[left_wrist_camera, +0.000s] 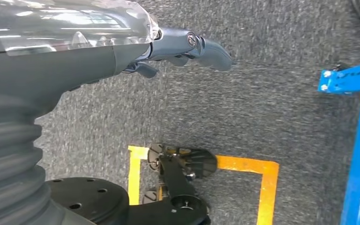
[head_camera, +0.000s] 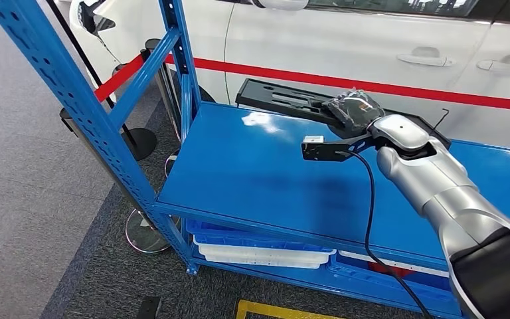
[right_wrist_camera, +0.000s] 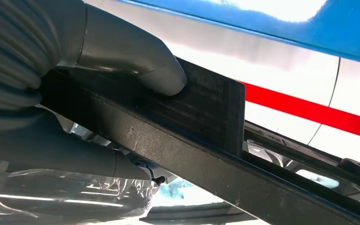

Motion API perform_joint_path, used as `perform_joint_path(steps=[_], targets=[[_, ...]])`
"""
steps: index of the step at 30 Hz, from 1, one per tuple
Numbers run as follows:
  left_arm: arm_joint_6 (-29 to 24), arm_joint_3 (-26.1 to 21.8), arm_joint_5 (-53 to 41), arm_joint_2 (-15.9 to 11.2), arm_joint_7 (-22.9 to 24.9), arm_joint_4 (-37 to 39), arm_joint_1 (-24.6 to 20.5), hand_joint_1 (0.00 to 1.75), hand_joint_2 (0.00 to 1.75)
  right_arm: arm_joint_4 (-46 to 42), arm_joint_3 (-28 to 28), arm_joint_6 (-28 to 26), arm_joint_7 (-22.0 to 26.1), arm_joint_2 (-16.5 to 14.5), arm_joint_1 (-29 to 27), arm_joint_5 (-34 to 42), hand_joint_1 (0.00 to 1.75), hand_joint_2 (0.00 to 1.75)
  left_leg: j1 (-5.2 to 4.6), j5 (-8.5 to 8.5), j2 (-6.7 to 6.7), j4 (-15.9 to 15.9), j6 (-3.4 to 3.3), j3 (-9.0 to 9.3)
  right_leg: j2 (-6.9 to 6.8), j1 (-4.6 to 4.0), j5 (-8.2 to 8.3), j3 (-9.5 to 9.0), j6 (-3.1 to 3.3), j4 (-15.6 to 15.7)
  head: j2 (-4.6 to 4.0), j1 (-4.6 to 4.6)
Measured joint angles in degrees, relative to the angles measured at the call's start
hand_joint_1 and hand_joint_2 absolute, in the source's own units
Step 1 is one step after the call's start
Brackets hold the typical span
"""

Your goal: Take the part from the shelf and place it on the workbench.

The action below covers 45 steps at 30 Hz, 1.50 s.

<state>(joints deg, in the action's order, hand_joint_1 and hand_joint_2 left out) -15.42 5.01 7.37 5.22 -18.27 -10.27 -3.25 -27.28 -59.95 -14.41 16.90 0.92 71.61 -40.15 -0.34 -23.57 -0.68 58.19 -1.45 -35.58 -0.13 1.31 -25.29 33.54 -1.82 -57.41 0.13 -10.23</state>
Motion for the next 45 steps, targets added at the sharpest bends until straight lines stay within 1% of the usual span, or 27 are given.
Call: perform_joint_path(steps=[5,10,17,30,36,42,45], targets=[[0.46,0.00,0.03,0.00,0.24,0.00,0.03,0.00,1.75,0.36,-0.01,-0.78,-0.01,0.01,-0.94,0.12,1.75,1.75,0.00,0.00,0.00,0.00,0.00,0.00,0.00,0.00,0.00,0.01,0.00,0.00,0.01,0.00],[-0.71,0.00,0.02,-0.02,0.65,0.00,0.09,0.00,1.75,0.39,-0.01,-0.80,-0.40,0.04,-1.24,0.19,1.75,1.75,0.00,0.00,0.01,0.00,0.00,0.00,0.00,0.00,0.00,0.01,0.00,0.00,0.00,0.00],[-0.73,0.00,-0.04,-0.02,0.68,0.00,0.18,0.00,1.75,0.36,-0.01,-0.99,-0.57,0.40,-1.38,0.19,1.75,1.75,0.00,0.00,0.01,0.00,0.00,0.00,0.00,0.00,0.00,0.01,0.00,0.00,0.01,0.00],[-1.28,0.00,0.02,-0.02,0.74,0.00,0.25,0.00,1.75,0.10,-0.01,-0.16,-0.61,0.85,-0.35,0.68,1.75,1.75,0.00,0.00,0.01,0.00,0.00,-0.01,0.01,0.00,0.00,0.01,0.00,0.00,0.01,0.00],[-2.16,0.01,-0.23,-0.03,-0.35,0.00,0.21,0.00,1.75,-0.33,-0.01,0.08,-0.59,1.58,-0.22,1.48,1.75,1.75,-0.01,-0.01,0.01,0.03,-0.01,-0.02,0.01,0.01,0.01,0.01,-0.01,0.02,-0.01,0.00],[-3.89,1.20,-2.32,-0.17,0.21,0.00,0.06,0.00,1.75,-0.33,-0.07,-0.18,-0.91,1.72,-0.62,1.50,1.75,1.75,-0.38,-0.17,0.01,0.29,-0.22,-0.16,0.01,0.16,0.05,0.01,-0.30,0.12,0.01,0.00],[-4.77,1.81,-3.07,-0.30,0.82,0.00,0.09,0.00,1.75,-0.37,-0.07,-0.35,-0.99,1.72,-0.71,1.55,1.75,1.75,-0.56,-0.20,-0.02,0.41,-0.55,-0.22,0.01,0.36,0.12,-0.03,-0.71,0.17,0.01,0.00]])
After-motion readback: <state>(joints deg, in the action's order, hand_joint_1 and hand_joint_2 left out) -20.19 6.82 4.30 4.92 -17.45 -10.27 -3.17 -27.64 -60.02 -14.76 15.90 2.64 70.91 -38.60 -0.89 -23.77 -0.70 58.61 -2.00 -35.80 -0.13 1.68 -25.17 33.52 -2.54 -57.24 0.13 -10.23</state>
